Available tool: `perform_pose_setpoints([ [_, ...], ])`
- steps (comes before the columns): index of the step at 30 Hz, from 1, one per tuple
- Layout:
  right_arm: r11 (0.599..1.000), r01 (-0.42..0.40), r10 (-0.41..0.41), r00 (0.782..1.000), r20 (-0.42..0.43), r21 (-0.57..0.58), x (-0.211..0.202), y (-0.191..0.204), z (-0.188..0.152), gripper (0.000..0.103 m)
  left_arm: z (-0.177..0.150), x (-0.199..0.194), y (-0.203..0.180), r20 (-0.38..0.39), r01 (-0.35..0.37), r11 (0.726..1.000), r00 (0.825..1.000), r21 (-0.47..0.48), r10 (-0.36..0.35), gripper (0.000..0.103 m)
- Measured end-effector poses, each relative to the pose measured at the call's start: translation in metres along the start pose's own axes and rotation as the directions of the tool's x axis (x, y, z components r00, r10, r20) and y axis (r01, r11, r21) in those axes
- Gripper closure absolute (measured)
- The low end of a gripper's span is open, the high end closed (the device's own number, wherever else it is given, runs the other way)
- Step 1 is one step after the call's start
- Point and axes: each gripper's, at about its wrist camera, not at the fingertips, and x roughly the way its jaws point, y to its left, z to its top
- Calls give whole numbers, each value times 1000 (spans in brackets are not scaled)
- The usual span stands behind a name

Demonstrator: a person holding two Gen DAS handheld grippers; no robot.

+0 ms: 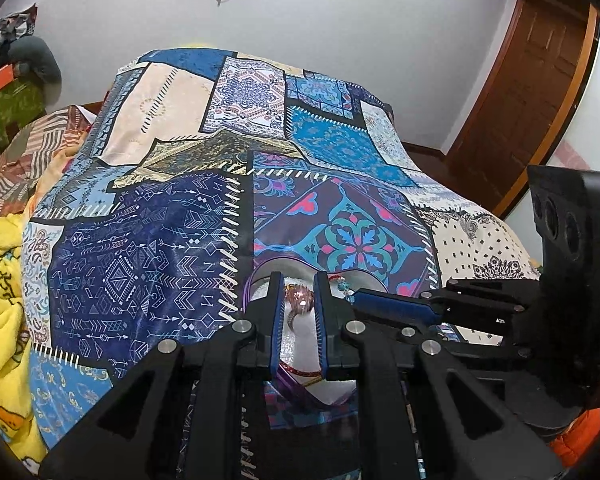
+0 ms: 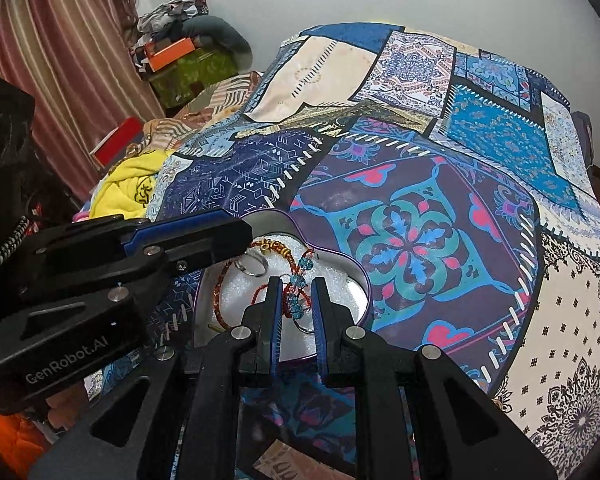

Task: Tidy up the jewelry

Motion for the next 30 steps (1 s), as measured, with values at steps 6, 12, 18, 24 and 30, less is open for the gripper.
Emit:
perform_pose_setpoints([
  [6,1000,21,-21,1000,1,-9,-2,2,-2,89,2,-5,2,5,-5,1000,1000,-10,5,91],
  [12,999,33,-33,999,-5,0,-6,1,-2,80,2,-16,4,23,-33,999,999,-13,33,90],
  [18,998,61,-60,998,23,-8,-22,4,-4,71,0,-33,4,36,-56,998,998,-7,56,90],
  [24,996,87,-87,995,52,-4,-41,3,-5,71,-7,-50,-3,51,-100,995,994,15,99,82],
  [30,993,118,-119,989,92,24,-69,-3,-10,71,-13,-66,-16,59,-115,993,992,33,113,82],
])
